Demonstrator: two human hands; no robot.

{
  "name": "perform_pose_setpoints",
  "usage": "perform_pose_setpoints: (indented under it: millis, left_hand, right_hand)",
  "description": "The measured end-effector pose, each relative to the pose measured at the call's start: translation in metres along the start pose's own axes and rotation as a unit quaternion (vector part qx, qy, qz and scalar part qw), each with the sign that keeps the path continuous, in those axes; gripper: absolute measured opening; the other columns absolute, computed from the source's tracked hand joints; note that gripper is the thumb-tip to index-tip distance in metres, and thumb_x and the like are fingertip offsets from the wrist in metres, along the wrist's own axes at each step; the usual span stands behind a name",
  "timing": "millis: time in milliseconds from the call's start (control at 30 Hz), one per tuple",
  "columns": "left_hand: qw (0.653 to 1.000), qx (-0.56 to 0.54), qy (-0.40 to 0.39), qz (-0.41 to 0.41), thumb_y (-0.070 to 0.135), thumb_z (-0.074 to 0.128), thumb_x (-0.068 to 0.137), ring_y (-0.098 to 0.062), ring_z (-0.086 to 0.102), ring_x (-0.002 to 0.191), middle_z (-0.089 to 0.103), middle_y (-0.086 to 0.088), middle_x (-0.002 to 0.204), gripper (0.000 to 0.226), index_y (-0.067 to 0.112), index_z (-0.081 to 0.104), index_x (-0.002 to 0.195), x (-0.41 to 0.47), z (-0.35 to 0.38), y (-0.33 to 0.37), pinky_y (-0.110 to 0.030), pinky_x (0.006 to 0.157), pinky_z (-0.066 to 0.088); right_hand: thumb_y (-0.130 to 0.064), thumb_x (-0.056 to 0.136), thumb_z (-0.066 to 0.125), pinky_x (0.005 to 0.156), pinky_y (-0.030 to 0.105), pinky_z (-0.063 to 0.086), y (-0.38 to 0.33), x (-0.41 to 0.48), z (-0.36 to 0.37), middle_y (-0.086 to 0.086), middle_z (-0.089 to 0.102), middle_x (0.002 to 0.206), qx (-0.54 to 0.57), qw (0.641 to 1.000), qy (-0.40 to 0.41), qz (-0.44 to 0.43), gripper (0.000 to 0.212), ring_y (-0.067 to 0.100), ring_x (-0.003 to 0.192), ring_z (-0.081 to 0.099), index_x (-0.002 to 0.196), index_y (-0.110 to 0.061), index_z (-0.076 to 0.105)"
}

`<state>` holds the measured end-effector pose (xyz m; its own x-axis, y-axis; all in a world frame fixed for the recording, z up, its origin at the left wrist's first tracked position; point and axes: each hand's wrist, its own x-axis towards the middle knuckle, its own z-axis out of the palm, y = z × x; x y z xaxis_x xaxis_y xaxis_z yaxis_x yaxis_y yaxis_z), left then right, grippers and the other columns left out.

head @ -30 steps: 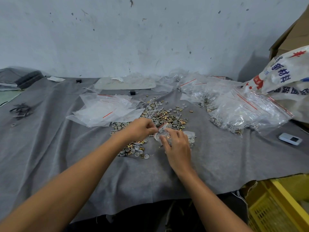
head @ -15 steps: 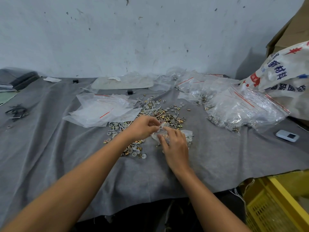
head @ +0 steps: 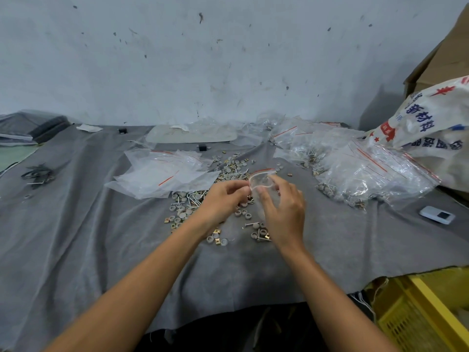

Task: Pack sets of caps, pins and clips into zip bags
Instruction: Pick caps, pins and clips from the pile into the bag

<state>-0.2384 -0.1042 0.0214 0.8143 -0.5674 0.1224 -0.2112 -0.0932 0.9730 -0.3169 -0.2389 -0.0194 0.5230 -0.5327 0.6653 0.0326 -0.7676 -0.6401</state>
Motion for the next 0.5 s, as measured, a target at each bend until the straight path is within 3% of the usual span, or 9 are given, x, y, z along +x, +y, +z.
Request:
perform_pose_setpoints:
  millis: [167,333,500]
  left_hand:
    - [0.999,-0.043,-0.023,0.022,0.028,0.061,0.100,-0.003,0.067,0.088,0.076,0.001,0.103,0.022,0.020,0.073,0.117,-0.005,0.000,0.022,-0.018,0.067,0.050]
    - [0.998,-0.023,-0.043,0.051,0.027,0.063,0.100,-0.004,0.066,0.089,0.076,-0.004,0.106,0.017,0.026,0.073,0.113,-0.014,-0.009,0.023,-0.013,0.067,0.049]
    - [0.989,0.092,-0.029,0.115,0.027,0.062,0.100,0.004,0.061,0.072,0.074,0.020,0.083,0.020,0.023,0.074,0.115,-0.018,-0.022,0.027,-0.013,0.066,0.046]
  right_hand:
    - [-0.044,0.092,0.070,0.086,0.047,0.050,-0.015,0.009,-0.010,-0.009,0.063,0.101,0.080,0.997,0.013,0.013,0.039,0.021,0.096,0.059,0.126,-0.026,0.061]
    - [-0.044,0.090,0.073,0.082,0.040,0.051,-0.024,0.010,-0.015,-0.011,0.059,0.093,0.077,0.997,-0.013,-0.009,0.045,0.017,0.092,0.059,0.130,-0.031,0.057]
    - [-0.049,0.084,0.076,0.076,0.040,0.048,-0.030,0.014,-0.020,-0.011,0.053,0.086,0.037,0.998,-0.021,-0.042,0.028,0.017,0.087,0.052,0.092,-0.026,0.064]
